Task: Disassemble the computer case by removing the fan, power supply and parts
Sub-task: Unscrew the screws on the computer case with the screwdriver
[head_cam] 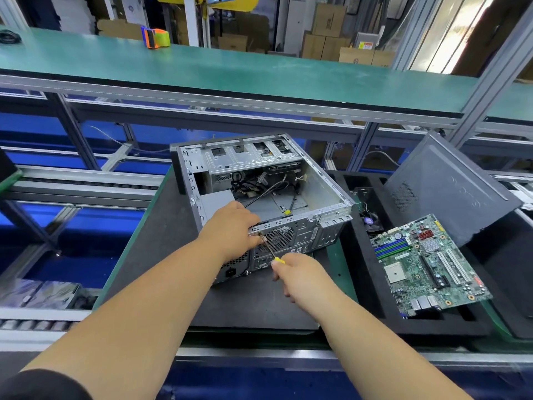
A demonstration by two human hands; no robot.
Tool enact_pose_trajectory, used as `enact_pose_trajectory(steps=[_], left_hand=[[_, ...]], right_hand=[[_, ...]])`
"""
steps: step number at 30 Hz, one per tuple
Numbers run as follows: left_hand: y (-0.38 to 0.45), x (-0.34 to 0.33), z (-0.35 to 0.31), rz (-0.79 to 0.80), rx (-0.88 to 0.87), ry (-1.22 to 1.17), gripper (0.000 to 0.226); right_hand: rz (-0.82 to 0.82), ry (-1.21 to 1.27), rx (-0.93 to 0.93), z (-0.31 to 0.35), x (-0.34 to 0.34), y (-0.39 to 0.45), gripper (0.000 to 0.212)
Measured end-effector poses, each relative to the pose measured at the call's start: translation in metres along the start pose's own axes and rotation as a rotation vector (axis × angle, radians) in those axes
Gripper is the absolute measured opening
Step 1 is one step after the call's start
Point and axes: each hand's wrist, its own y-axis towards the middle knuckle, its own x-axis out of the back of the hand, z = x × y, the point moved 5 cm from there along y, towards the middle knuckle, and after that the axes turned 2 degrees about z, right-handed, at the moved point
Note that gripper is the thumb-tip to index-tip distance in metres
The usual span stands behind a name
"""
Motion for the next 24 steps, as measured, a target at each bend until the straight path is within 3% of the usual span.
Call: enact_pose_trajectory(steps=[3, 7, 10, 14, 16, 20, 24], left_hand=[[0.0, -0.001, 0.001, 0.007, 0.011, -0.005, 0.027], [-0.001, -0.001, 0.002, 0.007, 0.018, -0.008, 0.028], [-0.001, 0.0, 0.001, -0.003, 0.001, 0.001, 0.028], [-0.001, -0.001, 0.001, -0.007, 0.0, 0.012, 0.031], [0.0, -0.001, 0.001, -0.005, 0.003, 0.017, 0.031], [-0.001, -0.001, 0.002, 0.003, 0.004, 0.015, 0.03], [0.001, -0.002, 0.002, 0.008, 0.005, 0.004, 0.034]], right_hand=[[-0.168, -0.537, 0.094, 0.014, 0.001, -0.004, 0.025], [-0.248, -0.684, 0.112, 0.021, -0.008, -0.005, 0.02], [-0.158, -0.422, 0.07, 0.013, 0.0, 0.001, 0.027], [0.147, 0.471, -0.208, -0.008, -0.006, 0.004, 0.037], [0.28, 0.794, -0.288, -0.012, -0.012, 0.002, 0.04], [0.351, 0.925, -0.298, -0.014, -0.018, 0.0, 0.034], [0.197, 0.588, -0.232, -0.01, -0.015, 0.002, 0.036]])
